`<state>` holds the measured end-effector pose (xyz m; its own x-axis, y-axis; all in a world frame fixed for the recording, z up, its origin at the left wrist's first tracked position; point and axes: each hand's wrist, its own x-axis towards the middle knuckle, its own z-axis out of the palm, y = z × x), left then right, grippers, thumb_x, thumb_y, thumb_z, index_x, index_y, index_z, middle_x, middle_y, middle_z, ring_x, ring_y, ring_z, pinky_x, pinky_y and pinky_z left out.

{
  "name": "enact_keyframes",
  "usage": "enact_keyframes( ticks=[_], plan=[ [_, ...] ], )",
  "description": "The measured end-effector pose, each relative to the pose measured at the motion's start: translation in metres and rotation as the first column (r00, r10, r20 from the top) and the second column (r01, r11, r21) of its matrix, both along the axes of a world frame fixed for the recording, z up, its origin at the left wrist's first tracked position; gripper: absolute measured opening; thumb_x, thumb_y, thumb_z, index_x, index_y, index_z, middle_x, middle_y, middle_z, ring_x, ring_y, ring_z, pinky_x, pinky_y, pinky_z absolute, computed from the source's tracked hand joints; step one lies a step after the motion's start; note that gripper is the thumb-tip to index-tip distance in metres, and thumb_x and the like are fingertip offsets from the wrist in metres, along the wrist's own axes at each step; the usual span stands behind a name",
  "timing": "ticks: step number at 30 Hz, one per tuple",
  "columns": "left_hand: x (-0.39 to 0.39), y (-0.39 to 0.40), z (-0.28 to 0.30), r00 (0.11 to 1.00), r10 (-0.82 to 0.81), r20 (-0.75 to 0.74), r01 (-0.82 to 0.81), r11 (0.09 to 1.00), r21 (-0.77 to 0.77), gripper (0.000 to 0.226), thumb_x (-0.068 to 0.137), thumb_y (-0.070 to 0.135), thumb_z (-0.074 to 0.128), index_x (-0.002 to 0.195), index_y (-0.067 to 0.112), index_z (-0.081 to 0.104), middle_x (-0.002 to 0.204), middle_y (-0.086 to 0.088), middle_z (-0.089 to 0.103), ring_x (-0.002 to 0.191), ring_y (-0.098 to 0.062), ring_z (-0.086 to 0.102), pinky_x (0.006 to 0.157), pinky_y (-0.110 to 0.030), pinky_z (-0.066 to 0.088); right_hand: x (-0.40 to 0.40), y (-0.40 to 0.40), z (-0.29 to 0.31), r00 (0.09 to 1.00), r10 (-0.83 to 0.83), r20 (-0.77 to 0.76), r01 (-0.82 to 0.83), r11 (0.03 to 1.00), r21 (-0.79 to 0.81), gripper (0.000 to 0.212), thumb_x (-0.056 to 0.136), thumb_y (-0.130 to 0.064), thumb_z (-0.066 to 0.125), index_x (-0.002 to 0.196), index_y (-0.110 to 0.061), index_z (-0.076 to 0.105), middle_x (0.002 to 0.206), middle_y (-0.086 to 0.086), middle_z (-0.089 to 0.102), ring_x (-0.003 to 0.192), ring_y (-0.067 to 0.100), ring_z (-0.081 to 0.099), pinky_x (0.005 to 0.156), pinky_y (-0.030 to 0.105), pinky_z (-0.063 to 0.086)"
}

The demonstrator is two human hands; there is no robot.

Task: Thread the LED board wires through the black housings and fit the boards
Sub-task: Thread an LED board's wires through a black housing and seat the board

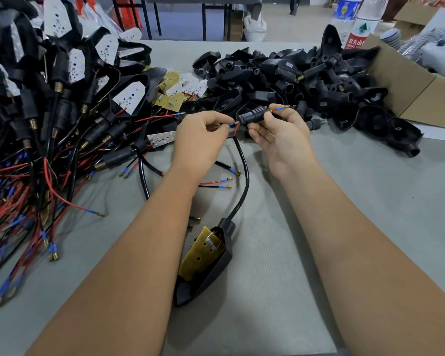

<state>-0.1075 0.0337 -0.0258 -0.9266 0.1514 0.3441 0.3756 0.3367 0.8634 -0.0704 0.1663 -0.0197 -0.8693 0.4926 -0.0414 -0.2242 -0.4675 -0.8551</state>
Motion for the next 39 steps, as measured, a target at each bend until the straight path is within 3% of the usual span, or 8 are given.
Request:
enact_keyframes(
  ticks=[4,8,12,16,22,28,35,39],
  plan=[
    [0.0005,0.0004,-0.0006,1.0,0.011,-0.027,-0.012,1.0,-0.028,0.019,0.088,0.009,0.063,0.094,0.023,0.075,0.081,0.013,0.068,0.072,0.001,0.06,0.069,-0.011,0.046,0.0003,-0.0003,-0.0003,1.0,0.021,0.0,-0.021,0.999,0.047,0.015,0.098,0.002,0.049,0.097,-0.011,0.054,0.083,0.008,0.062,0.065,0.018,0.064,0.072,0.028,0.058],
    [0.0043,-0.0005,0.0022,1.0,0.021,-0.012,-0.019,0.991,0.134,0.02,0.085,0.007,0.069,0.083,0.025,0.061,0.067,0.015,0.066,0.062,0.008,0.059,0.063,-0.008,0.043,0.0008,0.0004,0.0,0.999,0.033,0.002,-0.033,0.998,0.061,0.013,0.097,0.002,0.049,0.098,-0.011,0.054,0.086,0.01,0.062,0.066,0.018,0.065,0.073,0.028,0.058],
    [0.0068,0.0,0.0028,0.999,0.006,-0.033,-0.001,0.99,0.138,0.027,0.083,0.008,0.071,0.072,0.027,0.054,0.055,0.018,0.062,0.058,-0.002,0.056,0.063,-0.019,0.043,0.0012,-0.0012,0.0001,0.997,0.069,-0.024,-0.067,0.996,0.063,0.016,0.094,0.004,0.053,0.096,-0.012,0.051,0.079,0.008,0.061,0.063,0.018,0.064,0.072,0.031,0.057],
    [0.0089,0.0015,0.0041,0.999,-0.035,-0.031,0.039,0.991,0.126,0.024,0.084,0.007,0.07,0.073,0.023,0.056,0.062,0.008,0.065,0.069,-0.021,0.065,0.072,-0.032,0.05,0.0021,-0.0001,-0.0009,0.996,0.074,-0.045,-0.071,0.996,0.062,0.021,0.092,0.005,0.057,0.097,-0.013,0.048,0.074,0.007,0.061,0.062,0.017,0.062,0.071,0.03,0.056],
    [0.0065,-0.0007,0.0027,0.997,-0.082,-0.014,0.083,0.987,0.137,0.024,0.084,0.002,0.07,0.074,0.02,0.058,0.061,0.01,0.065,0.061,-0.001,0.062,0.068,-0.014,0.047,0.0033,-0.0022,-0.0009,0.988,0.149,-0.028,-0.146,0.985,0.091,0.022,0.093,0.006,0.054,0.096,-0.013,0.042,0.078,0.009,0.063,0.061,0.02,0.065,0.066,0.029,0.057],
    [0.0061,0.0007,0.0013,0.999,-0.042,0.002,0.041,0.984,0.172,0.013,0.089,0.015,0.069,0.08,0.023,0.064,0.072,0.007,0.072,0.075,-0.012,0.07,0.08,-0.033,0.056,0.0019,-0.0015,-0.0008,0.991,0.125,-0.042,-0.126,0.992,-0.021,0.018,0.094,0.004,0.054,0.1,-0.011,0.045,0.089,0.014,0.062,0.062,0.019,0.068,0.064,0.026,0.058],
    [0.0057,0.0003,0.0037,0.999,-0.005,0.038,0.0,0.989,0.151,0.021,0.096,0.021,0.058,0.084,0.027,0.074,0.084,0.012,0.074,0.089,-0.008,0.07,0.092,-0.037,0.054,0.0025,-0.0013,0.0006,0.989,0.133,-0.061,-0.14,0.983,-0.123,0.013,0.095,0.002,0.054,0.087,-0.009,0.055,0.079,0.01,0.066,0.063,0.017,0.069,0.066,0.024,0.059],
    [0.0071,0.0006,0.0021,1.0,-0.001,0.028,-0.003,0.993,0.117,0.019,0.096,0.026,0.059,0.096,0.022,0.078,0.088,-0.003,0.076,0.093,-0.022,0.069,0.089,-0.04,0.053,0.0042,-0.0062,0.0001,0.978,0.199,-0.063,-0.204,0.976,-0.077,0.014,0.094,0.003,0.053,0.089,-0.009,0.055,0.072,0.006,0.069,0.064,0.017,0.068,0.07,0.025,0.059]
  ],
)
